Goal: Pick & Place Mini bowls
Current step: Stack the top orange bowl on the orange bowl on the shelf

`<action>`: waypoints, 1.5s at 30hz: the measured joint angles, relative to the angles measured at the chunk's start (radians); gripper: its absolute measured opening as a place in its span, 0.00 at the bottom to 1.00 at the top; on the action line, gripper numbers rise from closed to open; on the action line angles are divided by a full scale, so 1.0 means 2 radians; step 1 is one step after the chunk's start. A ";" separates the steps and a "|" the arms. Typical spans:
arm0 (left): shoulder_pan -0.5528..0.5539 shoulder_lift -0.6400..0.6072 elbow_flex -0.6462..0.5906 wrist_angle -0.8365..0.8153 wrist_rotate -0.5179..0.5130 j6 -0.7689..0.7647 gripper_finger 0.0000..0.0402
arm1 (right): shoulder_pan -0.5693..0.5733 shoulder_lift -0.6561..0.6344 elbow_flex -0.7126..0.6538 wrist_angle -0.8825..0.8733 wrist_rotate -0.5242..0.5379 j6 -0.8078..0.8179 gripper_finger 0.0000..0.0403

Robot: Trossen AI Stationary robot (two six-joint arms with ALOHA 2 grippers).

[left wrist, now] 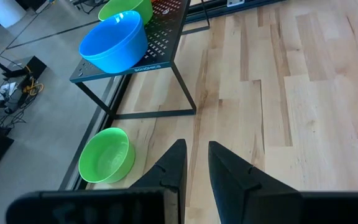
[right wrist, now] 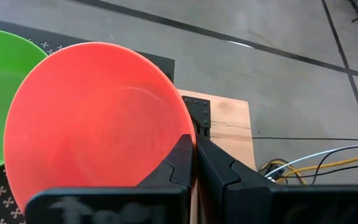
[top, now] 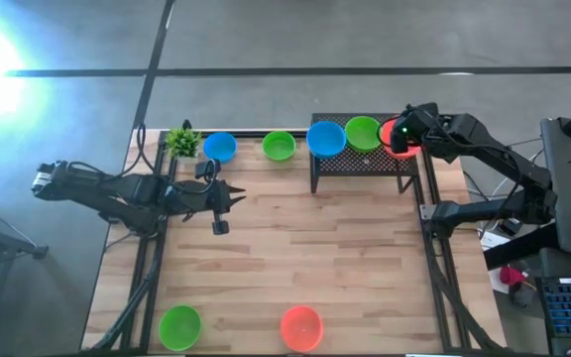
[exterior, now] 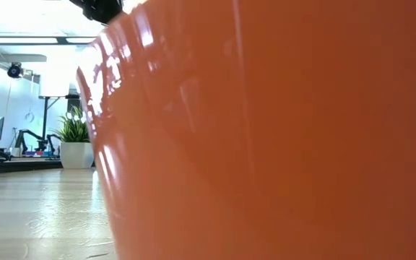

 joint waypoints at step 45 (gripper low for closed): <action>0.000 0.000 0.000 0.000 0.000 0.004 0.15 | 0.024 -0.001 0.013 -0.003 -0.026 -0.013 0.07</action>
